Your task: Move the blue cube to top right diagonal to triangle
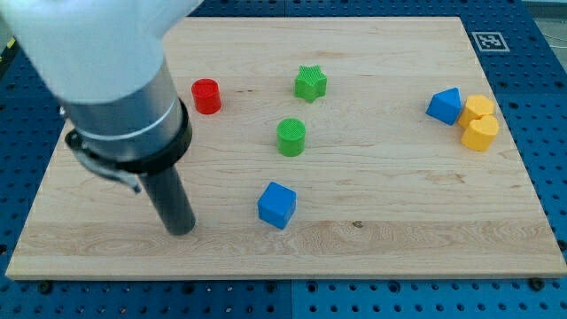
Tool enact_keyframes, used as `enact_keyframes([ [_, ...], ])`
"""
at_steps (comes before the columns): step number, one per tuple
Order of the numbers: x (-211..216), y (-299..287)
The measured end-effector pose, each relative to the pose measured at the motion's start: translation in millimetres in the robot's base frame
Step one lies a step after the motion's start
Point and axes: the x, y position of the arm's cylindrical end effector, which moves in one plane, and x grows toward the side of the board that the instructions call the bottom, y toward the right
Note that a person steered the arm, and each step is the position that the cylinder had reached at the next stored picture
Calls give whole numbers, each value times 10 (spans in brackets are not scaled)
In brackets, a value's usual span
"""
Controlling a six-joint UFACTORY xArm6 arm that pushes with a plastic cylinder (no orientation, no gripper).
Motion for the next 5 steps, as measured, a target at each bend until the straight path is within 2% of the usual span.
enact_keyframes([
  [3, -70, 943],
  [5, -23, 1345],
])
